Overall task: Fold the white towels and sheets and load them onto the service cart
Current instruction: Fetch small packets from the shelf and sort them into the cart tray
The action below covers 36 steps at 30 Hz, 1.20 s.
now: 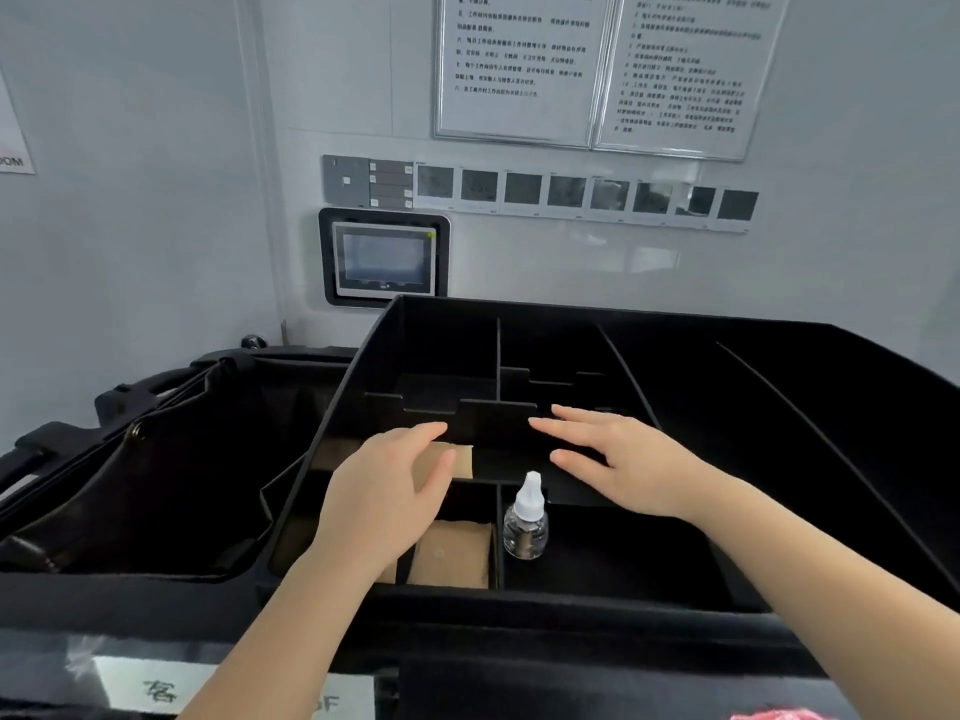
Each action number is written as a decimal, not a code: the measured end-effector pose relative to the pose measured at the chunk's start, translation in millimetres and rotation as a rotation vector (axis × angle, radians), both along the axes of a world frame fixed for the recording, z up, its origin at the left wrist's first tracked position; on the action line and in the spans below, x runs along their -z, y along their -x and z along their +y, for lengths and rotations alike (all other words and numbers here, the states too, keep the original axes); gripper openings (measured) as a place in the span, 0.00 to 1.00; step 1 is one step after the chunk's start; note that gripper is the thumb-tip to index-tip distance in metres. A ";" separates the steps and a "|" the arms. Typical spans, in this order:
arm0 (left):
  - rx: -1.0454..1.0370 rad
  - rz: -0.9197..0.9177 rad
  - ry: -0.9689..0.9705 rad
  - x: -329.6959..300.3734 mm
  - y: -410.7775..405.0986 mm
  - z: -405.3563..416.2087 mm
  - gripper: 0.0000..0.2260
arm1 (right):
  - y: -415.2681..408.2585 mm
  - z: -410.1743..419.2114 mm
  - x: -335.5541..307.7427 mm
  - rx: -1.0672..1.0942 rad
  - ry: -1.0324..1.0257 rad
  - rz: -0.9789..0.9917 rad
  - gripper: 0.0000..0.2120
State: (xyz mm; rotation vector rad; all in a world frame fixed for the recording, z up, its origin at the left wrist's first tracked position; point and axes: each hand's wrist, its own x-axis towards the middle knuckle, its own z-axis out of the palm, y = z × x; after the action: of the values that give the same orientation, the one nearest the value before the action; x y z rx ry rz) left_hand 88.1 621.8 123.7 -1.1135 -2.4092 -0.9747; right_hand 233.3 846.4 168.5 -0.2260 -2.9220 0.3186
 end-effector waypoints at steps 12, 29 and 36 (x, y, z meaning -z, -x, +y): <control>0.315 0.111 -0.052 -14.7 -61.5 -0.9 0.19 | -109.3 -92.1 47.5 0.550 -0.017 0.236 0.26; 1.231 0.110 0.133 70.3 -397.9 37.9 0.26 | -431.6 -238.5 113.6 1.573 -0.038 0.224 0.24; 1.627 0.078 0.242 102.9 -579.1 -71.6 0.26 | -583.3 -425.0 160.8 2.043 0.028 0.234 0.24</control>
State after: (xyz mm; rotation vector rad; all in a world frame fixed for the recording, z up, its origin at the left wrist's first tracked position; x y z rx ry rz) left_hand 667.3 550.2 20.9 -3.1508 -1.1226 -0.8397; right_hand 816.6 421.4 7.7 -2.3831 -1.1897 -0.0206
